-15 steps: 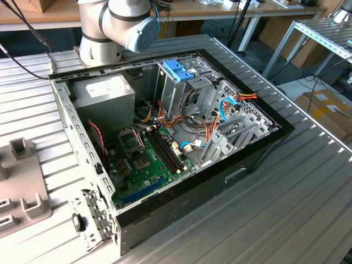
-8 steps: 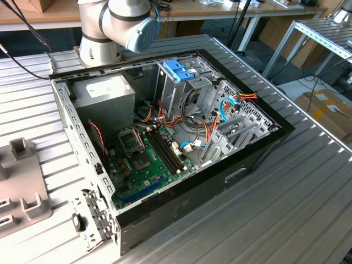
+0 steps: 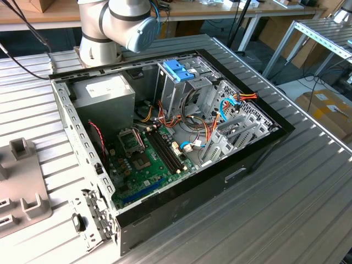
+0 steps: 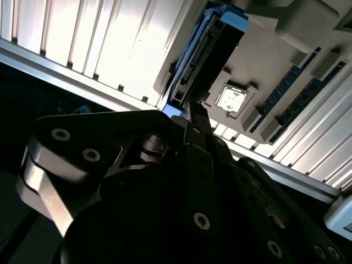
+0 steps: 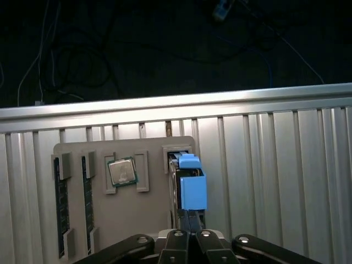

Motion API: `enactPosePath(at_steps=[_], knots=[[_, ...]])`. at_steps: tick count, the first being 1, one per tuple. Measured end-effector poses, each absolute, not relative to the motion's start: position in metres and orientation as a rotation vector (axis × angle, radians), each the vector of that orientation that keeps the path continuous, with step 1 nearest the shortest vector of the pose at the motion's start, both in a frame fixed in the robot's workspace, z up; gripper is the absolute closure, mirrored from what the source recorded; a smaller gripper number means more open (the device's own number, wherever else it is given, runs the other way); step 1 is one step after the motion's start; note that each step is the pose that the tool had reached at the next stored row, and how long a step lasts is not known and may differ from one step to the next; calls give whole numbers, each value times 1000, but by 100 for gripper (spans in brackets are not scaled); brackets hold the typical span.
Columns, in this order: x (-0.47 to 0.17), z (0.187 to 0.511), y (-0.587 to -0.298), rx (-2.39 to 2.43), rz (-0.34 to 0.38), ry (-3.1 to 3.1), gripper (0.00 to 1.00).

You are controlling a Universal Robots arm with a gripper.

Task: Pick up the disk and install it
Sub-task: 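Pick up the disk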

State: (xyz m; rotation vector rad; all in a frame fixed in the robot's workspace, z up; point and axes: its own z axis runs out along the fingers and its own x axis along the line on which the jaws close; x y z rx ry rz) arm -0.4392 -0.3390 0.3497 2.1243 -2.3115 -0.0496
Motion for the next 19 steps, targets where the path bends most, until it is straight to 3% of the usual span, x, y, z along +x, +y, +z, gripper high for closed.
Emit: enactPosePath(at_steps=[19], knots=[[-431, 346, -339, 2128, -40, -2313, 89]])
